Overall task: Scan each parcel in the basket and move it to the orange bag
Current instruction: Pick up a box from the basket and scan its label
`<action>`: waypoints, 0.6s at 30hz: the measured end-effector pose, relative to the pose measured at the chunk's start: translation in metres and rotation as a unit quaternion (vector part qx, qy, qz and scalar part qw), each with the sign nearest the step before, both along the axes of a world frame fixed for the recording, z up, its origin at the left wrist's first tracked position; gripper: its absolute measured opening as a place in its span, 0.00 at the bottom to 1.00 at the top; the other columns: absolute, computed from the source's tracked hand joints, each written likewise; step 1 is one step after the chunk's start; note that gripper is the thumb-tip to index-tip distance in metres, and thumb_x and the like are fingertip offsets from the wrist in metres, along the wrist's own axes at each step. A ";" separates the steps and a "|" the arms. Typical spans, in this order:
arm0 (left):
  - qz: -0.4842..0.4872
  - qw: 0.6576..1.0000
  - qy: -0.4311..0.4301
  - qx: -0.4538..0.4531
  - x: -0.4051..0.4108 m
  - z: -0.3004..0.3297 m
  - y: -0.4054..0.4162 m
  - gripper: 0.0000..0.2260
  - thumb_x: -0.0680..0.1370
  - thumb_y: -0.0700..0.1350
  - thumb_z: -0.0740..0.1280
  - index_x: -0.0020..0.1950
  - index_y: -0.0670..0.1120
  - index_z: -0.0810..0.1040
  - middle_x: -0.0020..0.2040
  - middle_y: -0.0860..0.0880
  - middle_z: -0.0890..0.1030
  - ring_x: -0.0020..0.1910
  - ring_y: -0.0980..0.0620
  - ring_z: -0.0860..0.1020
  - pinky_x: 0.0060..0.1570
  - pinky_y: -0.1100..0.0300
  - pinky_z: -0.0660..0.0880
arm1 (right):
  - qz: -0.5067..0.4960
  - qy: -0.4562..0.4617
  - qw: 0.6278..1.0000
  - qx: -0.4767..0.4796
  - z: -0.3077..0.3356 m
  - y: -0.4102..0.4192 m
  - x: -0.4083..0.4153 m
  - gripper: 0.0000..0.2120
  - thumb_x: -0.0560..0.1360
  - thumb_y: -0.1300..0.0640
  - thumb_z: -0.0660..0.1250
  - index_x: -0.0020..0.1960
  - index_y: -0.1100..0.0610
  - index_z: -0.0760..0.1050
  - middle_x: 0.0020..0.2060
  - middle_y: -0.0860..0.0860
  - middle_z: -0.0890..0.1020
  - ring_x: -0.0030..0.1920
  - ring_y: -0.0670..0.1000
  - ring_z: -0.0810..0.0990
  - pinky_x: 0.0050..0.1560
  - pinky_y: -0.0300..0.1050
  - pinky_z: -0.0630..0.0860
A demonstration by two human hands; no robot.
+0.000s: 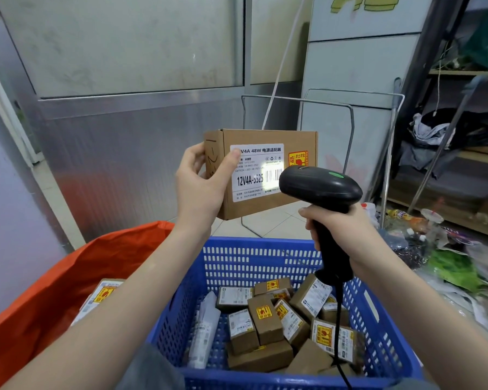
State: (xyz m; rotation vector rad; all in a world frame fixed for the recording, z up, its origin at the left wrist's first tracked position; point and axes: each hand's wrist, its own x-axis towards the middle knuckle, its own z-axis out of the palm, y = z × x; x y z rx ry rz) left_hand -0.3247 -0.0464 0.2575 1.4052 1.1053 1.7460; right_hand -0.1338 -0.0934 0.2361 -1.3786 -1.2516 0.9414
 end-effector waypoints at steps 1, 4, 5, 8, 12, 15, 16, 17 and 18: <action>0.000 1.000 -0.001 0.000 -0.001 0.000 0.000 0.17 0.76 0.46 0.70 0.63 0.44 0.73 0.53 0.55 0.79 0.44 0.67 0.80 0.38 0.70 0.77 | -0.001 0.002 1.000 0.000 0.000 0.000 -0.001 0.06 0.74 0.59 0.68 0.42 0.61 0.74 0.23 0.48 0.76 0.23 0.46 0.74 0.28 0.40 0.72; 0.003 1.000 0.000 0.000 -0.003 -0.001 0.002 0.17 0.76 0.46 0.69 0.64 0.44 0.72 0.52 0.56 0.78 0.43 0.70 0.79 0.37 0.72 0.76 | -0.002 -0.004 1.000 0.005 -0.001 0.001 -0.002 0.06 0.74 0.60 0.68 0.42 0.60 0.73 0.24 0.49 0.76 0.23 0.46 0.74 0.29 0.41 0.71; 0.004 1.000 0.000 0.000 -0.004 -0.002 0.003 0.17 0.77 0.46 0.69 0.64 0.44 0.72 0.52 0.56 0.78 0.43 0.70 0.79 0.37 0.72 0.76 | -0.002 -0.005 1.000 0.005 -0.001 0.001 -0.002 0.06 0.74 0.60 0.68 0.42 0.60 0.73 0.24 0.49 0.76 0.23 0.45 0.74 0.30 0.41 0.71; 0.007 1.000 -0.006 -0.001 -0.006 -0.003 0.004 0.18 0.77 0.46 0.69 0.64 0.43 0.72 0.52 0.56 0.78 0.42 0.72 0.78 0.36 0.72 0.75 | -0.002 0.001 1.000 0.002 -0.002 0.002 -0.003 0.06 0.74 0.60 0.68 0.43 0.61 0.74 0.26 0.50 0.77 0.24 0.46 0.74 0.31 0.42 0.72; 0.010 1.000 -0.008 0.000 -0.009 -0.006 0.007 0.18 0.77 0.45 0.69 0.64 0.43 0.72 0.53 0.54 0.78 0.43 0.73 0.78 0.36 0.72 0.75 | -0.003 0.005 1.000 -0.001 -0.002 0.002 -0.007 0.07 0.74 0.61 0.68 0.39 0.60 0.73 0.23 0.50 0.76 0.23 0.47 0.73 0.30 0.42 0.71; 0.012 1.000 -0.010 -0.001 -0.011 -0.007 0.009 0.19 0.76 0.45 0.70 0.65 0.42 0.72 0.54 0.53 0.78 0.43 0.72 0.78 0.37 0.72 0.75 | -0.007 0.004 1.000 0.004 -0.001 0.003 -0.010 0.07 0.74 0.59 0.69 0.39 0.61 0.75 0.25 0.52 0.77 0.26 0.50 0.74 0.32 0.44 0.72; 0.012 1.000 -0.011 -0.001 -0.013 -0.008 0.009 0.19 0.76 0.45 0.70 0.65 0.42 0.72 0.54 0.54 0.78 0.43 0.72 0.78 0.37 0.72 0.75 | -0.008 0.005 1.000 0.008 -0.001 0.004 -0.011 0.06 0.74 0.59 0.70 0.41 0.61 0.76 0.28 0.54 0.78 0.27 0.51 0.75 0.34 0.45 0.73; 0.014 1.000 -0.012 -0.001 -0.015 -0.009 0.010 0.19 0.76 0.45 0.70 0.64 0.42 0.72 0.53 0.54 0.78 0.43 0.73 0.78 0.37 0.73 0.75 | -0.010 0.005 1.000 0.009 -0.001 0.004 -0.012 0.06 0.73 0.58 0.70 0.44 0.61 0.77 0.31 0.56 0.79 0.29 0.52 0.76 0.36 0.46 0.75; 0.018 1.000 -0.013 0.000 -0.017 -0.009 0.011 0.18 0.76 0.45 0.70 0.64 0.42 0.72 0.53 0.54 0.78 0.43 0.73 0.78 0.36 0.73 0.74 | -0.009 0.003 1.000 0.008 -0.002 0.006 -0.014 0.07 0.73 0.57 0.70 0.48 0.60 0.77 0.34 0.58 0.81 0.31 0.52 0.77 0.38 0.47 0.76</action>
